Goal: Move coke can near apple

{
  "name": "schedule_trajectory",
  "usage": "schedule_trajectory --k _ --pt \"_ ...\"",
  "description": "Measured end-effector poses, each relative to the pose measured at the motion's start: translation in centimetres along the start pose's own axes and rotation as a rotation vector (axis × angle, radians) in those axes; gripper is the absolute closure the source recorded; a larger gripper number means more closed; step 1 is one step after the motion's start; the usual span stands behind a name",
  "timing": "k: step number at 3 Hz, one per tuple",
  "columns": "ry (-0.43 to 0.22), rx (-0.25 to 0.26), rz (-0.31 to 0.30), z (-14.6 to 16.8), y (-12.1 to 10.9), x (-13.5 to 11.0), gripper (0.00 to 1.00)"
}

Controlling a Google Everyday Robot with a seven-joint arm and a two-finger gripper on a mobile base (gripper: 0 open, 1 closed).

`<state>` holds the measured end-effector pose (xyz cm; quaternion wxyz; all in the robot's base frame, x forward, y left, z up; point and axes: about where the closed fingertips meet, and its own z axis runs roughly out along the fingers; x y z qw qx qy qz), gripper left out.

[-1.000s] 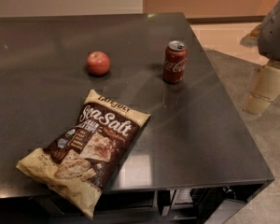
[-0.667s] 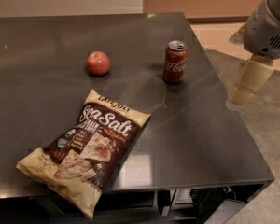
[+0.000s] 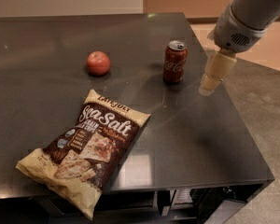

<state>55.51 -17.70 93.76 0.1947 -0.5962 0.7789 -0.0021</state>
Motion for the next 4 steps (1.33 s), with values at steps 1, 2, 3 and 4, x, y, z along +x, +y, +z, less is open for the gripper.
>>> schedule_trajectory --k 1,2,3,4 --pt "-0.014 -0.011 0.033 2.4 -2.6 -0.9 0.00" --pt "-0.056 -0.048 0.087 4.4 -4.9 -1.5 0.00" --pt "-0.099 -0.069 0.125 5.5 -6.2 -2.5 0.00" --pt "-0.147 -0.079 0.147 6.4 -6.8 -3.7 0.00"
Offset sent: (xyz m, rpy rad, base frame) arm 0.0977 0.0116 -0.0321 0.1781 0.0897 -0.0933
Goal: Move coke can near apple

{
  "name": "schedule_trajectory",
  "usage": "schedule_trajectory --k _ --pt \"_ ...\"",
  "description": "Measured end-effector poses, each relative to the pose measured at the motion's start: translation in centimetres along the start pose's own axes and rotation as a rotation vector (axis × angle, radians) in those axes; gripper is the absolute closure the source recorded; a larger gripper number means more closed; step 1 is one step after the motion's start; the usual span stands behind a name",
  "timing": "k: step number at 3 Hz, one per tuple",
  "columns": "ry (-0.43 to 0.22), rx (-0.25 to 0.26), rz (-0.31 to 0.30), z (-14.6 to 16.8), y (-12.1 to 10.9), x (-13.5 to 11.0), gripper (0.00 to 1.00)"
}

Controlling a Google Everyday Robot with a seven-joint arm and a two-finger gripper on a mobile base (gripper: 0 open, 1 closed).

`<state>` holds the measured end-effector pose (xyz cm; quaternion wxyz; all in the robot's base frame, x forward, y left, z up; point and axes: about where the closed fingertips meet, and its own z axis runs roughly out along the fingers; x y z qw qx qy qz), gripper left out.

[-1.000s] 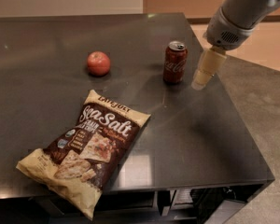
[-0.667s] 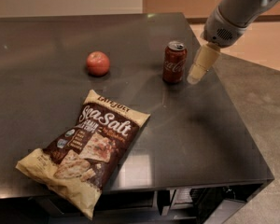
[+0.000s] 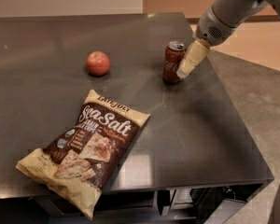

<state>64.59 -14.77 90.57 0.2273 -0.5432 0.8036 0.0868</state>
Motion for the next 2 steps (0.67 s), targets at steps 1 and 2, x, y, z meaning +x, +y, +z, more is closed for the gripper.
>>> schedule_trajectory --k 1,2 --pt "-0.058 -0.011 0.003 0.81 -0.08 -1.33 0.00" --pt "-0.089 -0.030 0.013 1.57 -0.17 -2.28 0.18"
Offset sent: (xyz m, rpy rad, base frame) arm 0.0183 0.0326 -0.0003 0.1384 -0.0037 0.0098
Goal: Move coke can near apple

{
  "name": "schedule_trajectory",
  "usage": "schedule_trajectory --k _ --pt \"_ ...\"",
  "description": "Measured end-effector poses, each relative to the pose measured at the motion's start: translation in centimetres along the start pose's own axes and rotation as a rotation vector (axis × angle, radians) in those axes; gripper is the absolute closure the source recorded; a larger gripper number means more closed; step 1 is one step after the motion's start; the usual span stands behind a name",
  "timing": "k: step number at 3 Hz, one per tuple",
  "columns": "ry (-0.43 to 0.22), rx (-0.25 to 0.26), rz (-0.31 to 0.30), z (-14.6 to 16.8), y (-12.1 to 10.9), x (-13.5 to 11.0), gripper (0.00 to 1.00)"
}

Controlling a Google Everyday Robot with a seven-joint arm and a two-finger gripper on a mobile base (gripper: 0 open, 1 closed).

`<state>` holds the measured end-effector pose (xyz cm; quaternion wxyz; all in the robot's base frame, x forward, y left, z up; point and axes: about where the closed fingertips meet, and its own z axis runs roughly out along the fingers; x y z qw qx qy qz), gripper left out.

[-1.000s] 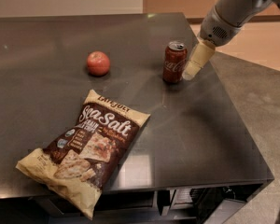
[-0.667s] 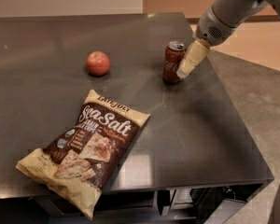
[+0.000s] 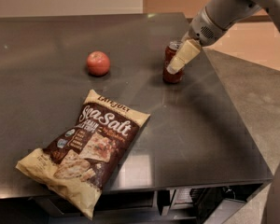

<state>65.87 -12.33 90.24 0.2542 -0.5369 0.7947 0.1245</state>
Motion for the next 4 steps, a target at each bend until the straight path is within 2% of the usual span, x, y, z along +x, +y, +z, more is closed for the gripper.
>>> schedule_trajectory --k 2,3,4 --pt "-0.032 -0.029 0.003 0.6 -0.2 -1.0 0.65" --pt "-0.051 -0.058 -0.035 0.1 0.5 -3.4 0.88" --pt "-0.088 -0.088 -0.080 0.1 1.6 -6.7 1.00"
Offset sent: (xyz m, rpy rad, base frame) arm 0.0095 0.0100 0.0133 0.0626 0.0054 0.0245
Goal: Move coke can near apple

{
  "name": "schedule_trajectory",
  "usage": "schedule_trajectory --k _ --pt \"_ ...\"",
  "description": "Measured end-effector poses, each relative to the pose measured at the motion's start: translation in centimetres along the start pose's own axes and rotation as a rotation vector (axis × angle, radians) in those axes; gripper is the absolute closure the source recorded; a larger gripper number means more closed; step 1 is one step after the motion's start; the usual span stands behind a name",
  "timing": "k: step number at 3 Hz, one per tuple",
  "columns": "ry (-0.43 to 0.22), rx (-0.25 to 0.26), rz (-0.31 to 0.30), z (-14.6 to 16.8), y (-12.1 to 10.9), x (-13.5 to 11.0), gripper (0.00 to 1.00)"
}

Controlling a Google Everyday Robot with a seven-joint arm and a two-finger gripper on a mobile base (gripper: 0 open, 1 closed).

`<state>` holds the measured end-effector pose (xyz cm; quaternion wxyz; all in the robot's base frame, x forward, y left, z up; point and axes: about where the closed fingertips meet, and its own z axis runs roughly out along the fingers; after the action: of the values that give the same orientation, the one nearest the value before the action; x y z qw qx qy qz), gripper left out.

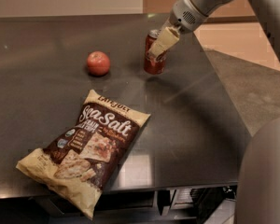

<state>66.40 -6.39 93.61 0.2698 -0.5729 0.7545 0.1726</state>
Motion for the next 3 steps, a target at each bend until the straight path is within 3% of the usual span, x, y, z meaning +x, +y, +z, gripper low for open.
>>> schedule_trajectory --k 1,3 --pt "-0.039 -0.020 -0.042 1.1 0.6 -3.0 1.00" --pt "-0.051 -0.074 -0.082 4.4 1.2 -5.8 1.00"
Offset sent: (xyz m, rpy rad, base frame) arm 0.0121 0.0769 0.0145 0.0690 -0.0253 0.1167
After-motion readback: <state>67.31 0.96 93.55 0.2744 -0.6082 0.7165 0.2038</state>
